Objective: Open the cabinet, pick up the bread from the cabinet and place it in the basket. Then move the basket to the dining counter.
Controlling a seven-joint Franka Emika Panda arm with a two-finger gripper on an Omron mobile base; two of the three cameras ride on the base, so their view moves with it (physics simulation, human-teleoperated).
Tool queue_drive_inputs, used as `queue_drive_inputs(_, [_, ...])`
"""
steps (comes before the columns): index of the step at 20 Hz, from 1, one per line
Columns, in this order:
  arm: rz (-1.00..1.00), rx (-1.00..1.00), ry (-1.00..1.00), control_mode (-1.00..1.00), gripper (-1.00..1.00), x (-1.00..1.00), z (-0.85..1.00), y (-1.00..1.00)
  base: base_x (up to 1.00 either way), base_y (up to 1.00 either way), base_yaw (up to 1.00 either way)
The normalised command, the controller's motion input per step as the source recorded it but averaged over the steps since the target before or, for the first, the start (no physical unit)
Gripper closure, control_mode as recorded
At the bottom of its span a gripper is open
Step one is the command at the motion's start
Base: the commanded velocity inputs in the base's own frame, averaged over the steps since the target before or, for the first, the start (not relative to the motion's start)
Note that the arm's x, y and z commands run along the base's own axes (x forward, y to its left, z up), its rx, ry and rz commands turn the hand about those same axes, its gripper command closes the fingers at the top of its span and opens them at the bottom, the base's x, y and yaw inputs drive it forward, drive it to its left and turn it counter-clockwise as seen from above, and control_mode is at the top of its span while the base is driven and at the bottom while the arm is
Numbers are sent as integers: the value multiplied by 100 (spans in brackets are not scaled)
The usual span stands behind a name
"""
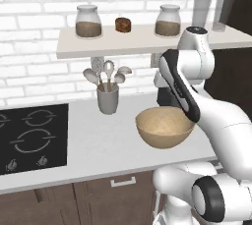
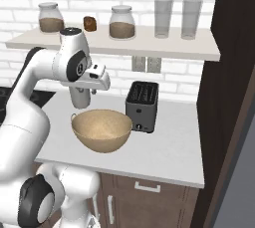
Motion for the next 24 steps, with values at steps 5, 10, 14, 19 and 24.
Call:
queue_drive_inputs(5, [0, 0, -8, -100, -100, -35, 0, 0, 0, 0, 0])
queue_drive_inputs(10, [0, 0, -45, -100, -100, -100, 5, 0, 0, 0, 0])
queue_drive_inputs(14, [0, 0, -28, -100, -100, -88, 79, -1, 0, 0, 0])
queue_drive_inputs(19, [1, 0, -19, -100, -100, -63, 100, 0, 0, 0, 0])
queue_drive_inputs(24, [1, 0, -12, -100, -100, -31, 100, 0, 0, 0, 0])
